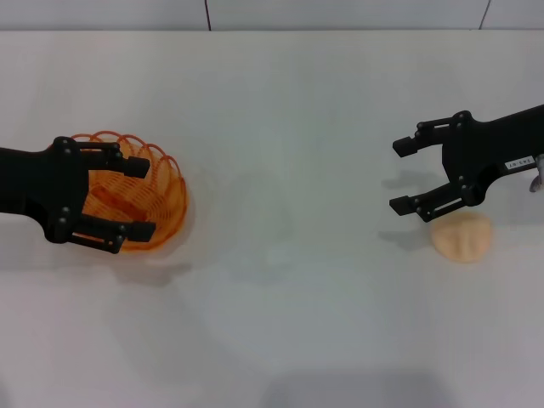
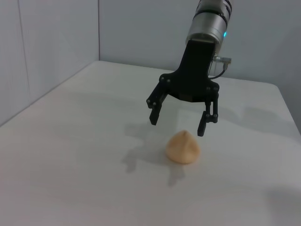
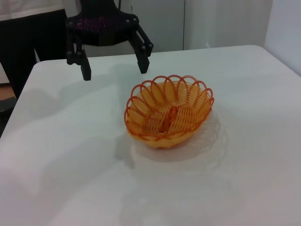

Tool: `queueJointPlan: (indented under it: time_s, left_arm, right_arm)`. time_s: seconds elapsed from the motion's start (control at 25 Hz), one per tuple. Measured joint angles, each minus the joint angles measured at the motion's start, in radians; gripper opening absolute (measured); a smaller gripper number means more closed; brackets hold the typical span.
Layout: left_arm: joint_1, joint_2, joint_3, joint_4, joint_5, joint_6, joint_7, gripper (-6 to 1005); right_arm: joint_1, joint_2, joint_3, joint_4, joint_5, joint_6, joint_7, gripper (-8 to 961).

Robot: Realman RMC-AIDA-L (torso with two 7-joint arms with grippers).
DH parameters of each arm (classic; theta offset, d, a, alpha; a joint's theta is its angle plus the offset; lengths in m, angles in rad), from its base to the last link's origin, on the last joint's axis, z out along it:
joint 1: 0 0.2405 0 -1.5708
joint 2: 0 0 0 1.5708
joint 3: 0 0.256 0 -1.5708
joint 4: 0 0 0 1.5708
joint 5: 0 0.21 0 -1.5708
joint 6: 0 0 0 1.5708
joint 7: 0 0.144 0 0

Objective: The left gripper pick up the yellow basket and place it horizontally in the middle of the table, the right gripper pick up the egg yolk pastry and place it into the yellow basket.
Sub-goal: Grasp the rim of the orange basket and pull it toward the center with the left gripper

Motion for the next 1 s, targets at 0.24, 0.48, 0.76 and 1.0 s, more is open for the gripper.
queueJointPlan:
  time_s: [0.24,0.48,0.76,1.0]
  left_arm:
    - [0.002,0.0,0.0,-0.001,0.012,-0.004,0.0,868]
    - [0.003,0.0,0.001,-0.001,0.013,-0.023,0.0,861]
    - [0.003,0.0,-0.001,0.002,0.013,-0.041,-0.024,854]
    - [0.005,0.0,-0.002,0.148,0.044,-0.043,-0.293,848]
  right_arm:
    - [0.0,0.001,0.0,0.0,0.0,0.004,0.003,871]
    - [-0.002,0.004,0.0,0.0,0.0,0.009,0.003,870]
    - [-0.004,0.008,0.0,0.0,-0.001,0.011,0.001,869]
    - [-0.01,0.009,0.0,-0.001,-0.002,0.021,0.0,868]
